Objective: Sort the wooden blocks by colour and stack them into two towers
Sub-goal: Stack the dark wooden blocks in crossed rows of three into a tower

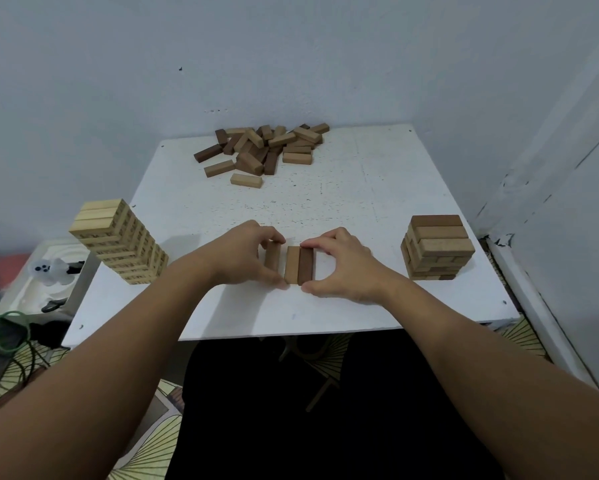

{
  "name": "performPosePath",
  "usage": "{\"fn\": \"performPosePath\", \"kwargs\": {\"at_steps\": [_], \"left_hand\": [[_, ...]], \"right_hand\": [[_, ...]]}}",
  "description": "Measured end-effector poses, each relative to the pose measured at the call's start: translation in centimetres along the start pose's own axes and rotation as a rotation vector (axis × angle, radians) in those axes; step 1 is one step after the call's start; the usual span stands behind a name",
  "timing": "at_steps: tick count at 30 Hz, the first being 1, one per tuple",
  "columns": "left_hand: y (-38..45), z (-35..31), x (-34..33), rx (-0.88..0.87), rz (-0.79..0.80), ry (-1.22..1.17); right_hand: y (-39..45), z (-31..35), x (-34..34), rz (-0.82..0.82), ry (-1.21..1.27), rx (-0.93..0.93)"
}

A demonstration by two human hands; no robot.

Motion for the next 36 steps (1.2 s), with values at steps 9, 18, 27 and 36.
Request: {"fn": "performPosePath", "kwargs": {"at_steps": [9,18,27,36], "left_hand": [[-0.5,0.0,-0.5,0.000,0.038,-0.107],[0.0,0.3,-0.8,-0.035,-0.034,-0.159],[0.2,0.6,-1.4,-0.055,-0.041,-0.213],[0.3,0.5,-1.6,-0.070,-0.084,-0.255]], "right_hand": [[0.1,0.0,-0.1,-0.003,-0.009,-0.016],[0.6,-0.4,-0.3,-0.017,-0.016,-0.007],[0.7,-0.5,-0.5,-0.051,-0.037,0.020],[0.5,0.1,-0.9,-0.141,-0.086,0.060]]}}
Point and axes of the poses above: each hand's wrist, its own y-axis towards the middle knuckle, its own x-axis out of the back of the hand, z = x × y, the point moved 5 cm from there along y, towards the middle knuckle, and after that the axes turned 10 degrees about y, right-handed, at the moved point
